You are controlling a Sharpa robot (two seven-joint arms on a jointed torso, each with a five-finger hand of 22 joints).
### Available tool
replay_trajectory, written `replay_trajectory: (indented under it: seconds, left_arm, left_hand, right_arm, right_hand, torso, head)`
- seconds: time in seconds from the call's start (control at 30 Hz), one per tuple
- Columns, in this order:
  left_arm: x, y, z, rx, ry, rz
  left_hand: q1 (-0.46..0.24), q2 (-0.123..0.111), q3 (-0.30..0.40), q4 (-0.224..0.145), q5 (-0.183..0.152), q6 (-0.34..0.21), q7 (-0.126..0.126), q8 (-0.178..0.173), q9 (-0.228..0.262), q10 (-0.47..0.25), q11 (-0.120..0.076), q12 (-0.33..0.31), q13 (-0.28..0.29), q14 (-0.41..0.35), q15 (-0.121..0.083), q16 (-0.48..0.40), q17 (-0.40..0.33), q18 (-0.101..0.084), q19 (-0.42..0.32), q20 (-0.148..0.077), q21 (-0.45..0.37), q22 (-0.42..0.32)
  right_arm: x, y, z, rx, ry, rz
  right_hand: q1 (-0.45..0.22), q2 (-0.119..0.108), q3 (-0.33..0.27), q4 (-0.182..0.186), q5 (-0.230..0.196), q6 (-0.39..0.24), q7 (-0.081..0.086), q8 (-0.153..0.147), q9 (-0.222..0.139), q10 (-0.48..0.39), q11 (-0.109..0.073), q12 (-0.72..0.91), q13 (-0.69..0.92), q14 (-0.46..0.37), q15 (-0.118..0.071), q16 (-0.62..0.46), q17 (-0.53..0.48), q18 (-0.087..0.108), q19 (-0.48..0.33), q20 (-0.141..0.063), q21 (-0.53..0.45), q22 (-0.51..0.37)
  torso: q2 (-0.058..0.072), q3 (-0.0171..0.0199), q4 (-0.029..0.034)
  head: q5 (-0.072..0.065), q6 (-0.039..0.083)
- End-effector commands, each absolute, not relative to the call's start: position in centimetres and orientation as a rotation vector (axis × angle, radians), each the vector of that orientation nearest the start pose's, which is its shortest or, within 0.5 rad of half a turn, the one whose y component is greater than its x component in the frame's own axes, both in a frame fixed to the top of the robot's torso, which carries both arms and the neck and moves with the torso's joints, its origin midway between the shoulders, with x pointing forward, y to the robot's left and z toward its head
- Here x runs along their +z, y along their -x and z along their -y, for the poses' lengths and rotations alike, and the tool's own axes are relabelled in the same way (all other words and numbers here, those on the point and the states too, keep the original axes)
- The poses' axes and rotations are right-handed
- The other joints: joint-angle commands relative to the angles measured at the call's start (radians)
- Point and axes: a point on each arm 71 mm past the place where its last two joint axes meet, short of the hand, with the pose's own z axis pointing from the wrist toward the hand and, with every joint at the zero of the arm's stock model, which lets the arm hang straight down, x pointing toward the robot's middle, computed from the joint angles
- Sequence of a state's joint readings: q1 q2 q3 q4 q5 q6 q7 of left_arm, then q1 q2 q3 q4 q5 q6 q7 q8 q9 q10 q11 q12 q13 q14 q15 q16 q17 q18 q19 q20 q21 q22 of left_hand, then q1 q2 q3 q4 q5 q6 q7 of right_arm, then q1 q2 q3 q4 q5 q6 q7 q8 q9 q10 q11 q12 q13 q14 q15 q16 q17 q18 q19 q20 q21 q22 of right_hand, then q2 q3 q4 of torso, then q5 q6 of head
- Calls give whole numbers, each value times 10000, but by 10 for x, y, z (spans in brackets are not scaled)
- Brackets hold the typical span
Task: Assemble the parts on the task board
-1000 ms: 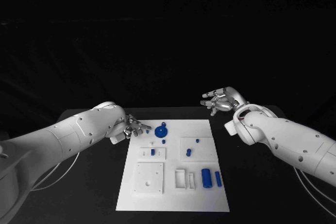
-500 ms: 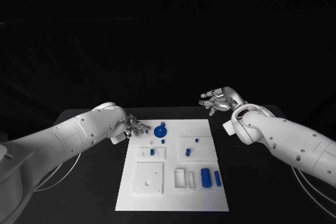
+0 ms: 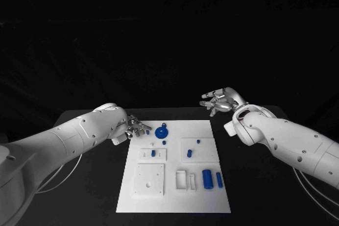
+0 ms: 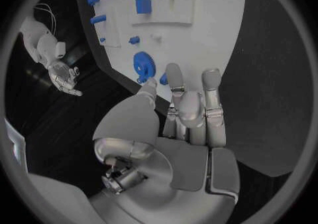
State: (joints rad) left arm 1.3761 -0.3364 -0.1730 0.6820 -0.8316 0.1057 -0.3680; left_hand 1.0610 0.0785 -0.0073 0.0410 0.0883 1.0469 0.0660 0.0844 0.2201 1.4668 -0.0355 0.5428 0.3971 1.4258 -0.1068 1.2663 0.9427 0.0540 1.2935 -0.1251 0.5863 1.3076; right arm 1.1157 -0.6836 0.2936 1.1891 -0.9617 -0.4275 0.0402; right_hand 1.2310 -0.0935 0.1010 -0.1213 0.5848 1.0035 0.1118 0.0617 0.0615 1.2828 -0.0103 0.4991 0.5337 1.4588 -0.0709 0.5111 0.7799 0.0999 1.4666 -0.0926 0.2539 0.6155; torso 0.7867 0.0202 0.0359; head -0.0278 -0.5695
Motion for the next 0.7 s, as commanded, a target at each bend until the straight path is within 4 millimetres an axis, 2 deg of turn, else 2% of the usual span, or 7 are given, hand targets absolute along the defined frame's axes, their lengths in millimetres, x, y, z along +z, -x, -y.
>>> replay_trajectory:
  seconds: [0.03, 0.3, 0.5, 0.7]
  left_arm:
    - [-190, -617, -199, -3664, 4948, -21337]
    - [-194, -617, -198, -3680, 5031, -21390]
    - [-195, -618, -198, -3692, 5054, -21399]
    - [-195, -618, -199, -3758, 5157, -21386]
  left_hand:
    - [32, 116, 12, -92, 39, 45, 37, -69, -21, 21, 33, 55, -10, 17, 52, 72, 24, 147, 57, 55, 89, 202]
    - [84, 145, -2, -191, 35, 61, 33, -74, -30, 27, 33, 52, -16, 21, 50, 91, 34, 147, 61, 54, 104, 203]
    - [175, 210, 32, -268, 41, 82, 30, -72, -35, 32, 32, 50, -20, 21, 52, 96, 34, 147, 55, 57, 103, 203]
    - [512, 446, 182, -409, 53, 133, 23, -73, -50, 53, 35, 52, -23, 32, 60, 122, 54, 155, 57, 72, 132, 210]
  right_arm:
    - [-134, -565, 243, 8980, -5427, -13742]
    - [-134, -565, 242, 9003, -5413, -13752]
    - [-134, -565, 241, 9005, -5412, -13752]
    - [-134, -565, 241, 9004, -5415, -13757]
  right_hand:
    - [90, 37, -30, 9, 61, -47, 6, -6, -1, -76, 18, -14, -14, -33, 26, -39, -12, -38, 348, 60, -29, -9]
    - [90, 37, -30, 9, 61, -47, 6, -6, -1, -76, 18, -14, -14, -33, 26, -39, -12, -38, 348, 60, -29, -9]
    - [90, 37, -30, 9, 61, -47, 6, -6, -1, -76, 18, -14, -14, -33, 26, -39, -12, -38, 348, 60, -29, -9]
    - [90, 37, -30, 9, 61, -47, 6, -6, -1, -76, 18, -14, -14, -33, 26, -39, -12, -38, 348, 60, -29, -9]
  torso:
    - [1, 6, -2]
    - [-2, 1, 7]
    - [-5, 11, 7]
    - [-7, 2, 19]
  head:
    - [-11, 17]
    - [-33, -6]
    - [-45, -5]
    - [-61, -3]
